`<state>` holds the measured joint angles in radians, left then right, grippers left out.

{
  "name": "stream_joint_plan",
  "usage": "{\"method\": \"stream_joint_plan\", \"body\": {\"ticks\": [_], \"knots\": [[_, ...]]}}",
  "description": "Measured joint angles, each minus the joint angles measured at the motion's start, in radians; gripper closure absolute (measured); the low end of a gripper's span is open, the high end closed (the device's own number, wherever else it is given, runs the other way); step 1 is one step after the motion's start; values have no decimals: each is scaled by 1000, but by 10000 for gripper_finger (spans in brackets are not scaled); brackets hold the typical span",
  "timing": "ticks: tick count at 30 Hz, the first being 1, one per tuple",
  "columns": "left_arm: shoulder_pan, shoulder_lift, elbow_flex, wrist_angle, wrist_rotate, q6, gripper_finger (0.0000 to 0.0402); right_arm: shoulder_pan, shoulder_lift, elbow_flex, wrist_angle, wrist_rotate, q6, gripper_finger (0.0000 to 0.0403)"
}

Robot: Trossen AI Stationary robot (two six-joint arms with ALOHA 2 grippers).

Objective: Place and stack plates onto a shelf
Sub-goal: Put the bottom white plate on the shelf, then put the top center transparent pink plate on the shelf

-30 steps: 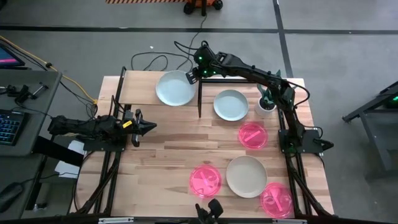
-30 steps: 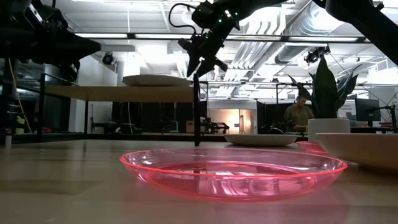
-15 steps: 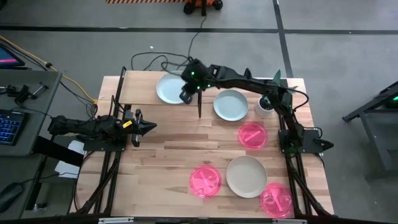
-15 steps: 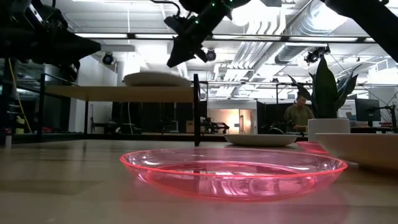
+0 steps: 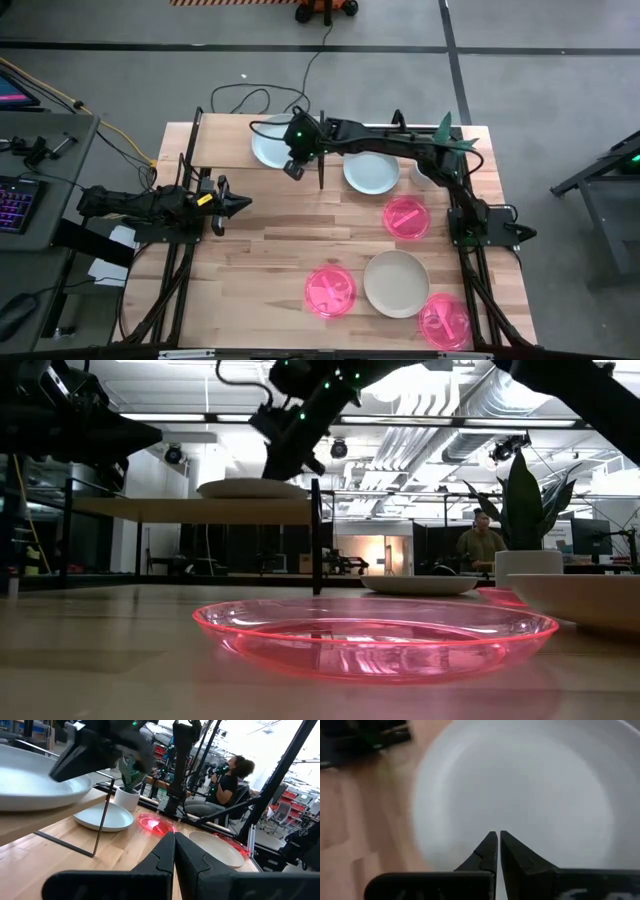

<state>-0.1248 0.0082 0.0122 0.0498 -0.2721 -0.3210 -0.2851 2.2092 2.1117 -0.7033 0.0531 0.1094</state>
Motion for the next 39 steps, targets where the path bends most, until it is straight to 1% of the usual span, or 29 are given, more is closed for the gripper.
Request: {"method": "stream_joint_plan", "body": {"ticks": [4, 8, 15, 24, 29, 34, 37, 39], "knots": [[0, 0, 0, 0, 0, 0, 401, -28, 3, 0, 3, 3, 16, 403], [0, 0, 0, 0, 0, 0, 401, -45, -3, 0, -52, 8, 15, 403], [0, 0, 0, 0, 0, 0, 401, -49, -6, 0, -137, 65, -4, 403], [0, 0, 0, 0, 0, 0, 401, -48, -6, 0, -153, 156, -32, 403], [0, 0, 0, 0, 0, 0, 401, -48, -19, 11, -156, 157, -51, 403], [0, 0, 0, -1, 0, 0, 401, -27, -69, 73, -174, 156, -95, 403], [0, 0, 0, 0, 0, 0, 401, 2, -119, 62, -227, 158, -131, 403], [0, 0, 0, 0, 0, 0, 401, 26, -170, 29, -261, 191, -136, 403]]}}
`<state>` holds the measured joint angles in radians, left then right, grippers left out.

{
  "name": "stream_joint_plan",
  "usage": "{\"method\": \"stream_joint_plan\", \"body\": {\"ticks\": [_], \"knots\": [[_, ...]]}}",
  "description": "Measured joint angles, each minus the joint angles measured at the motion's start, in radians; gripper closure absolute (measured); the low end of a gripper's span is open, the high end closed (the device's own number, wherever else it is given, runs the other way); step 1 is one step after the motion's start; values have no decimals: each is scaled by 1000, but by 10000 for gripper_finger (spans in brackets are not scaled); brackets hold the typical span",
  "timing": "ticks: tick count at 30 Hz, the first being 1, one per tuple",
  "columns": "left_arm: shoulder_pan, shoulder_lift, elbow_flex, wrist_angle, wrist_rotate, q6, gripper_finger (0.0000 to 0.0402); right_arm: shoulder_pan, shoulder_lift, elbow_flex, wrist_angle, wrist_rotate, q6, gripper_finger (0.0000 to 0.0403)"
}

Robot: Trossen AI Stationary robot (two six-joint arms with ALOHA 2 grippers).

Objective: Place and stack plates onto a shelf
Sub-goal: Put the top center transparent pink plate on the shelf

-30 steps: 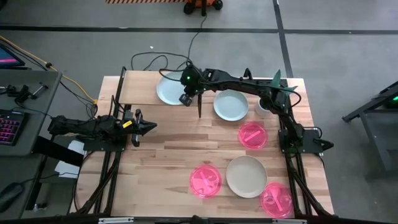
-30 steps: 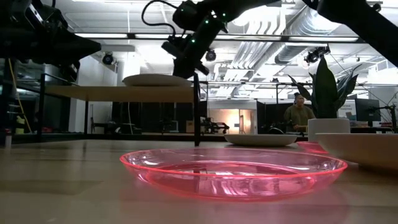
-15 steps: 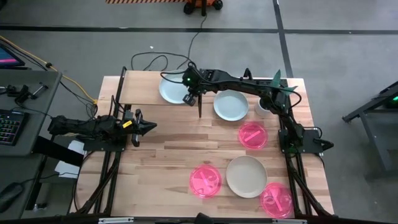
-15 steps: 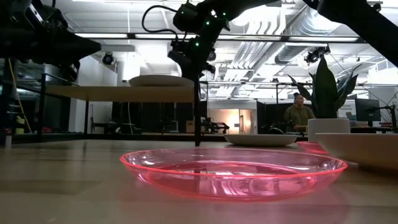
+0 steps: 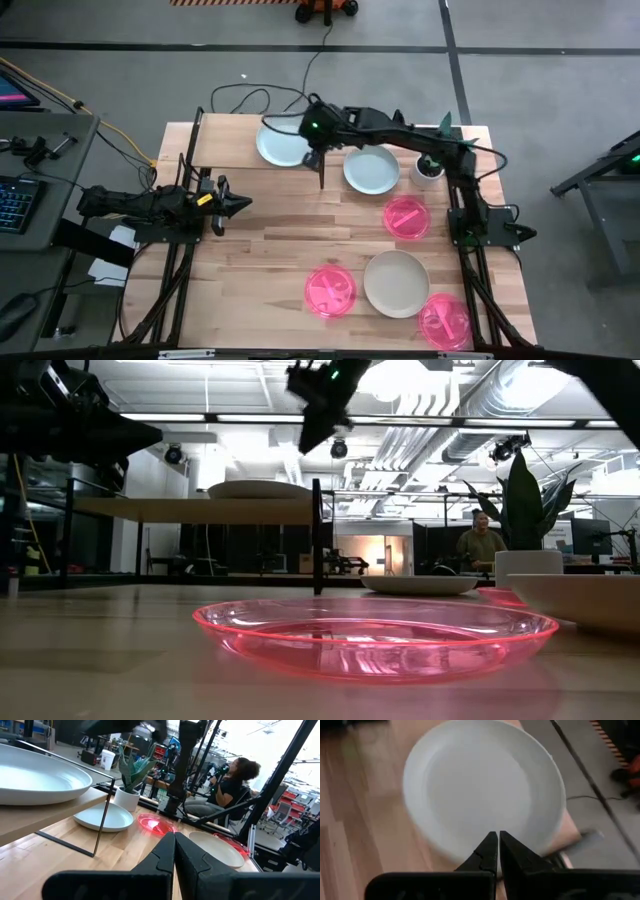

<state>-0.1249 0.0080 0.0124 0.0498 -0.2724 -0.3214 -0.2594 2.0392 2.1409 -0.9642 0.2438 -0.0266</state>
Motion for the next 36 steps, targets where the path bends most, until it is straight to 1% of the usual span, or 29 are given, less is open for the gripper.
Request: {"method": "stream_joint_plan", "body": {"ticks": [2, 4, 6, 8, 12, 15, 18, 21, 24, 27, 32, 34, 36], "knots": [[0, 0, 0, -1, 0, 0, 401, 24, -64, -65, 2, 44, -1, 403], [0, 0, 0, 0, 0, 0, 401, 47, -141, -174, 15, 79, 1, 403], [0, 0, 0, -1, 0, 0, 401, 67, -236, -329, 80, 97, 24, 403], [0, 0, 0, 0, 0, 0, 401, 86, -353, -520, 193, 97, 48, 403], [0, 0, 0, 0, 0, 0, 401, 130, -602, -936, 505, 91, 94, 403], [0, 0, 0, 0, 0, 0, 401, 176, -771, -1223, 786, 78, 139, 403], [0, 0, 0, 0, 0, 0, 401, 224, -897, -1480, 1100, 74, 149, 403], [0, 0, 0, 0, 0, 0, 401, 254, -973, -1677, 1411, 73, 141, 403], [0, 0, 0, -1, 0, 0, 401, 263, -1015, -1800, 1626, 74, 161, 403], [0, 0, 0, 0, 0, 1, 401, 262, -1040, -1857, 1726, 55, 184, 403], [0, 0, 0, 1, -7, 0, 401, 262, -1041, -1867, 1739, 23, 187, 403], [0, 0, 0, 8, -8, 0, 401, 262, -1040, -1867, 1735, -11, 191, 403], [0, 0, 0, 9, -8, 0, 401, 263, -1040, -1857, 1709, -71, 214, 403]]}}
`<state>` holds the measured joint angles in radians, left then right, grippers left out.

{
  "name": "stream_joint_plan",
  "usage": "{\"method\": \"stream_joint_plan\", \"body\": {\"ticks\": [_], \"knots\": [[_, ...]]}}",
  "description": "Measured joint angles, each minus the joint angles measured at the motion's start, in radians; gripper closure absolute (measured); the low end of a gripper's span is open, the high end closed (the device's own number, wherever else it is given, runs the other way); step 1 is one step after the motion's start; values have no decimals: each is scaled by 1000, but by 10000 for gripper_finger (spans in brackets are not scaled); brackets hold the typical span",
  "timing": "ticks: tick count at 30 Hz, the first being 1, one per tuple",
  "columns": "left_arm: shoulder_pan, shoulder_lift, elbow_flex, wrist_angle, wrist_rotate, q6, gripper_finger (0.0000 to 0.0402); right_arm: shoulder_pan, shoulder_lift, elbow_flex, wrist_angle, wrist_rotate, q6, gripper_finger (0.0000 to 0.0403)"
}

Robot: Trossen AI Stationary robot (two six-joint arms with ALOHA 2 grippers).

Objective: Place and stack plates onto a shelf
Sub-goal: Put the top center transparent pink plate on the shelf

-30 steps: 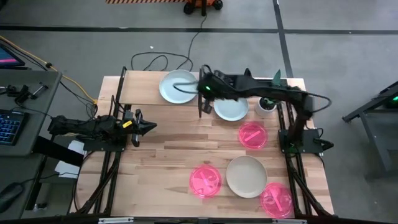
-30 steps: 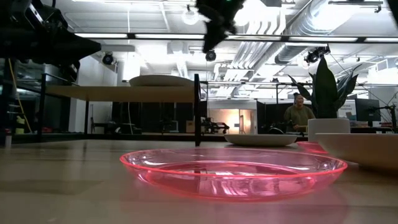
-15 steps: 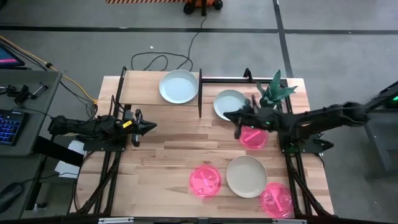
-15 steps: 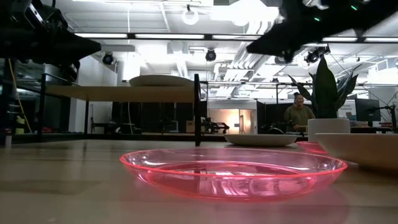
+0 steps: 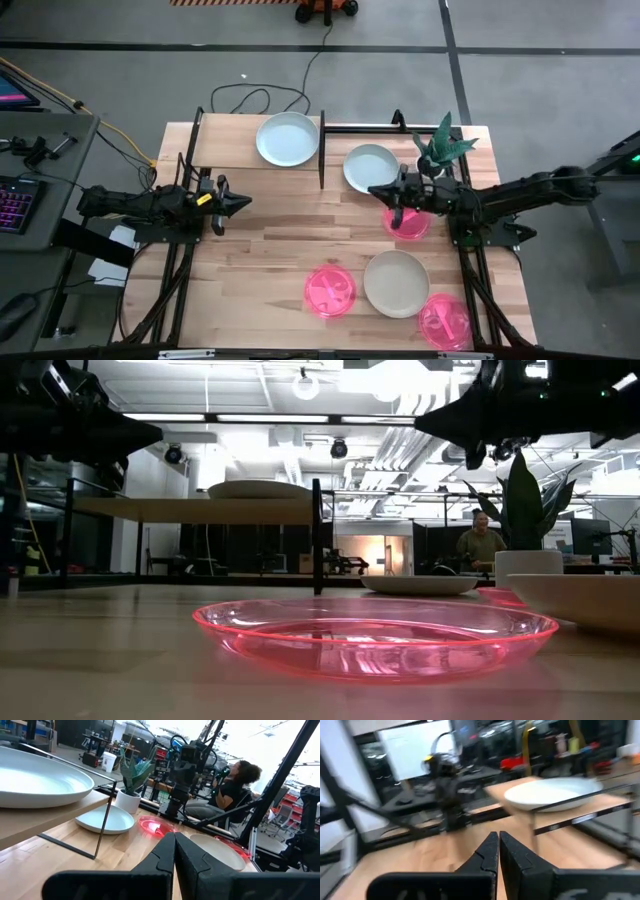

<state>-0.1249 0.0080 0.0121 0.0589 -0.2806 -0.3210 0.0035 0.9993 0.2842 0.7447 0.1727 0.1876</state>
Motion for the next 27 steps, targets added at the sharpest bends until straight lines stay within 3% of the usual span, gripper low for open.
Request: {"method": "stream_joint_plan", "body": {"ticks": [2, 4, 9, 13, 21, 27], "knots": [[0, 0, 0, -1, 0, 0, 401, 18, 1, 48, -114, -46, 17, 403], [0, 0, 0, -4, 0, 1, 401, 62, 18, 130, -302, -27, 17, 403], [0, 0, 0, -8, 0, 1, 401, 183, 138, 393, -827, 213, 73, 402], [0, 0, 0, -8, 0, 1, 401, 230, 260, 555, -1164, 277, 220, 385], [0, 0, 0, -6, 21, -1, 401, 253, 461, 603, -1390, 300, 526, 274], [0, 0, 0, -2, 35, -7, 401, 246, 573, 601, -1588, 365, 944, 214]]}}
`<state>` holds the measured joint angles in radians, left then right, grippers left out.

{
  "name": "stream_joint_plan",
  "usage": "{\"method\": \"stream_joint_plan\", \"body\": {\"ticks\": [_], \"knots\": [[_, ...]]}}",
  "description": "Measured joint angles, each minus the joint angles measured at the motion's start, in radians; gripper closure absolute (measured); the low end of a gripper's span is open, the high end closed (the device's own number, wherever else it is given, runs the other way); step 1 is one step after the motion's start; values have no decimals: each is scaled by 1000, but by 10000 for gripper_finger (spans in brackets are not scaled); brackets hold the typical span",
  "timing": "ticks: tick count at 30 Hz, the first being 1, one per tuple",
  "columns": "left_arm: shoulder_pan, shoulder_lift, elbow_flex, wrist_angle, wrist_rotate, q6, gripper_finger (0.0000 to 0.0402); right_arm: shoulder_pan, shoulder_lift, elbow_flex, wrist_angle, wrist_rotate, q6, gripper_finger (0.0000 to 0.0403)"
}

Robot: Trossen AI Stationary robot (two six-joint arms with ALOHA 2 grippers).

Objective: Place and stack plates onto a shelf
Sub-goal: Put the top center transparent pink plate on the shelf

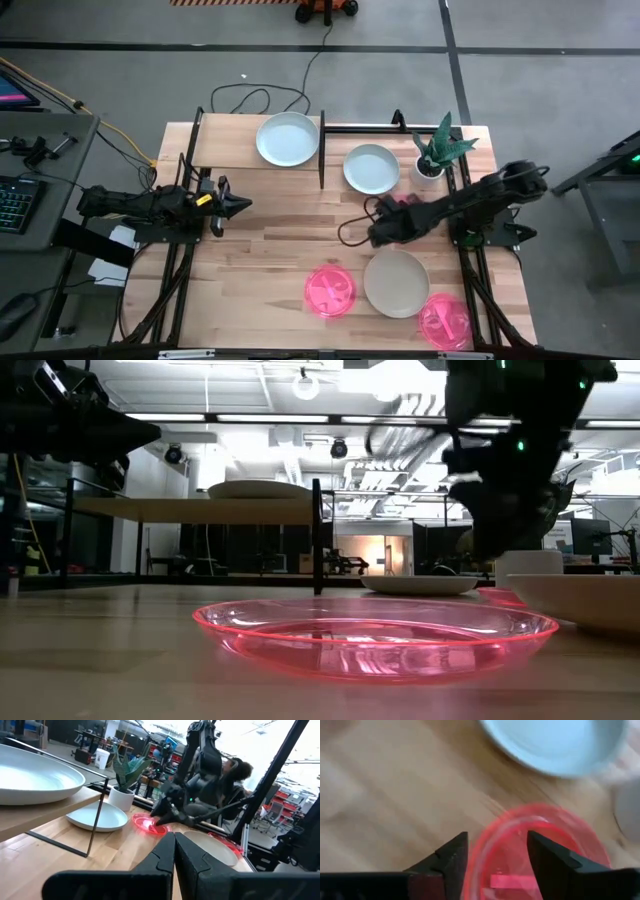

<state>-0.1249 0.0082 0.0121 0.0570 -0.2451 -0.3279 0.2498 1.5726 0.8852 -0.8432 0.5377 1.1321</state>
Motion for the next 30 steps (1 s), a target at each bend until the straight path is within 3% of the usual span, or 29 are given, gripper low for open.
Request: {"method": "stream_joint_plan", "body": {"ticks": [4, 20, 23, 28, 30], "knots": [[0, 0, 0, 1, 0, -1, 401, 9, 60, 0, -1, -6, 100, 211], [0, 0, 0, 0, 0, -1, 401, 9, 214, 5, 55, 6, 222, 218], [0, 0, 0, 0, 0, -1, 401, 9, 228, 6, 48, 10, 223, 253], [0, 0, 0, 0, -1, -2, 401, 8, 232, 3, 24, 16, 204, 373], [0, 0, 0, 0, -1, -2, 401, 7, 232, 1, 13, 20, 188, 391]]}}
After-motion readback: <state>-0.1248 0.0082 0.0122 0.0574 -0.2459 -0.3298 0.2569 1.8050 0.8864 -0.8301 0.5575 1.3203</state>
